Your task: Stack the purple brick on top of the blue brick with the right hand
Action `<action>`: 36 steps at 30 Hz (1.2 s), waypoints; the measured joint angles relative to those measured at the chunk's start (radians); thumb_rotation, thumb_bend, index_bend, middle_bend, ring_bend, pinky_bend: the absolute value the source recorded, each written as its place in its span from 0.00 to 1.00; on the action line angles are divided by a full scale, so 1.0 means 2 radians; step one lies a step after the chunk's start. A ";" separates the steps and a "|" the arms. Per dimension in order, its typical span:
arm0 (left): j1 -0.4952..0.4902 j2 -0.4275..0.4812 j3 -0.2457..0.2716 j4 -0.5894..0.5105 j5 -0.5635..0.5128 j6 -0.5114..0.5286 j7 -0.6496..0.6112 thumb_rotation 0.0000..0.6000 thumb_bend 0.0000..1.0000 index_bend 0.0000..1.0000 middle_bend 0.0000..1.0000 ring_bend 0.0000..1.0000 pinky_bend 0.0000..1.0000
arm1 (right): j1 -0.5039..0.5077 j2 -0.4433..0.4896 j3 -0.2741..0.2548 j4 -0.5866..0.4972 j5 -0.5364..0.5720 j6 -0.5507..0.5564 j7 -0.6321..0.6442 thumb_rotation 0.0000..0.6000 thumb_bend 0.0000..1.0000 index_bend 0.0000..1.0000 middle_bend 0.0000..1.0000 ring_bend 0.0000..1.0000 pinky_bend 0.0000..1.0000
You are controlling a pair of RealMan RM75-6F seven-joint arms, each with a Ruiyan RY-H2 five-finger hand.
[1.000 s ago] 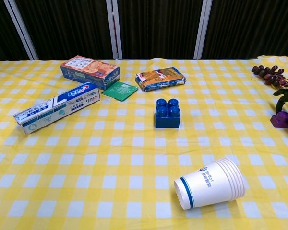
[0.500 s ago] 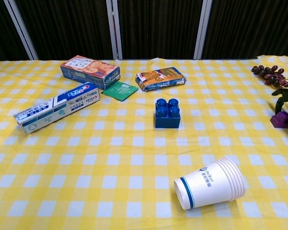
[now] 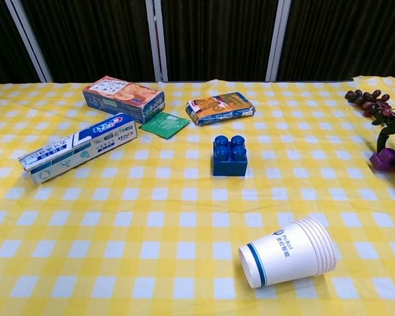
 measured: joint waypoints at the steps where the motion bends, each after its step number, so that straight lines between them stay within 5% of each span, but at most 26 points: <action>1: 0.000 0.000 0.000 0.000 0.001 0.000 -0.001 1.00 0.00 0.12 0.00 0.00 0.04 | 0.000 0.003 0.000 -0.005 -0.001 0.002 -0.001 1.00 0.44 0.54 0.00 0.00 0.00; 10: 0.000 0.008 0.003 -0.001 0.012 0.000 -0.025 1.00 0.00 0.12 0.00 0.00 0.04 | 0.000 0.047 0.005 -0.108 -0.005 0.029 -0.056 1.00 0.44 0.54 0.00 0.00 0.00; 23: -0.001 0.021 0.009 0.009 0.028 -0.005 -0.064 1.00 0.00 0.12 0.00 0.00 0.04 | 0.042 0.090 0.026 -0.337 0.072 0.063 -0.304 1.00 0.44 0.54 0.00 0.00 0.00; 36: -0.003 0.028 0.011 0.015 0.033 -0.010 -0.088 1.00 0.00 0.12 0.00 0.00 0.04 | 0.125 0.034 0.042 -0.374 0.201 0.078 -0.425 1.00 0.44 0.54 0.00 0.00 0.00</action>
